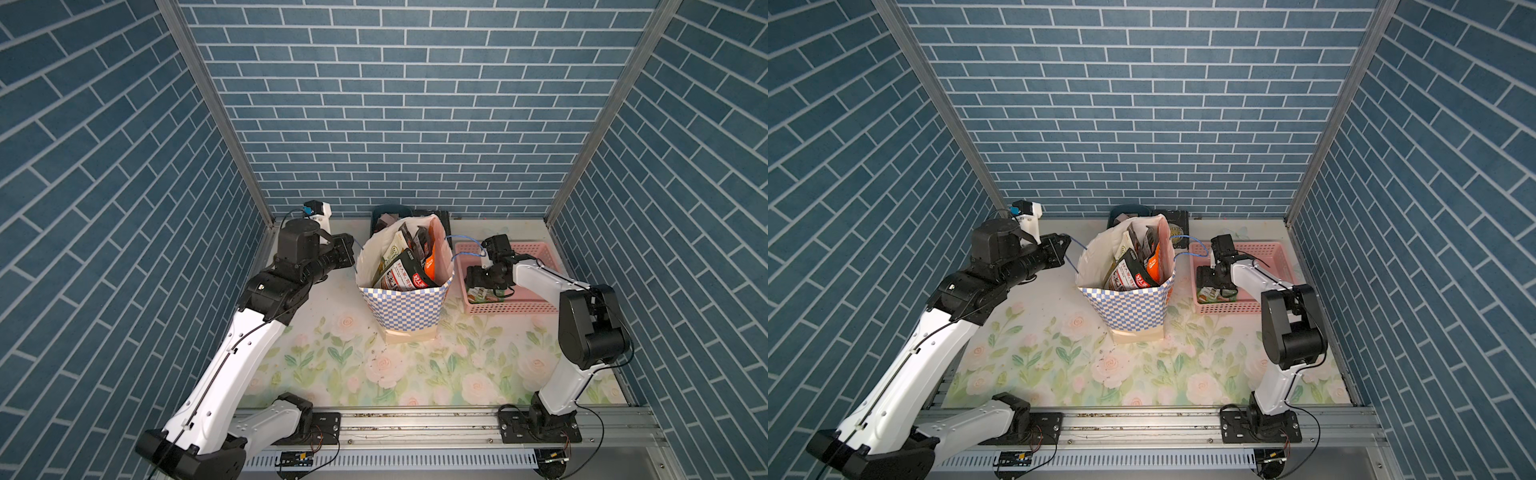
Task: Place the condiment packets inside the bag
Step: Pick up the condiment packet from the storage box.
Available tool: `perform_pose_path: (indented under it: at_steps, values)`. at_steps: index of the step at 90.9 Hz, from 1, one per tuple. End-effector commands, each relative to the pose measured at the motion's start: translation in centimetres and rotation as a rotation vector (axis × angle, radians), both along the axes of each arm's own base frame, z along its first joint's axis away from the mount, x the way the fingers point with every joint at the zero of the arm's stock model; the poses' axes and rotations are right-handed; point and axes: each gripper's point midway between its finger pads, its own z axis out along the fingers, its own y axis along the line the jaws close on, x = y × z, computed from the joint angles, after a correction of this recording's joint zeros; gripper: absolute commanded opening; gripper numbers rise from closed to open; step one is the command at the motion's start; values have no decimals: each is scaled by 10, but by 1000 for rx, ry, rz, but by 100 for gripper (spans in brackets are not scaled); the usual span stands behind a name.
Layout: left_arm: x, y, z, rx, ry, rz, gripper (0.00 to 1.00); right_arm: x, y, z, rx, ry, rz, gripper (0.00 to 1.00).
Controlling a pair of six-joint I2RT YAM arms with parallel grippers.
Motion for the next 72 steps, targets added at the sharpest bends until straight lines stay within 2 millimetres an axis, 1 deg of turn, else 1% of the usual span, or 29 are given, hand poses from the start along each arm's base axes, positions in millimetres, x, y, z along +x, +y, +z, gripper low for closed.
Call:
perform_pose_path:
  at_steps: [1,12,18,23,31,36,40,44,58,66,72]
  values:
    - [1,3,25,-22,-89,7,0,1,-11,-14,-67,36,-43,83]
    - [0,4,26,-20,-91,8,0,-3,-14,-38,-91,79,-49,78]
    - [-1,4,26,-19,-91,11,0,-6,-15,-47,-95,91,-55,71]
    - [-1,5,27,-18,-91,15,0,-7,-17,-51,-102,90,-63,62]
    - [-2,6,26,-16,-88,16,0,-3,-20,-46,-109,65,-79,38]
    - [-3,7,26,-16,-88,17,0,1,-23,-36,-119,36,-91,21]
    - [-3,7,26,-16,-89,19,0,6,-25,-24,-126,2,-100,9]
    - [-3,7,26,-16,-89,20,0,10,-28,-9,-136,-36,-112,0]
    - [-3,6,26,-22,-91,16,0,21,-38,49,-156,-170,-131,0]
    - [-3,5,26,-24,-91,14,0,22,-39,83,-151,-239,-125,0]
    - [-3,5,26,-24,-90,13,0,21,-37,111,-127,-299,-109,0]
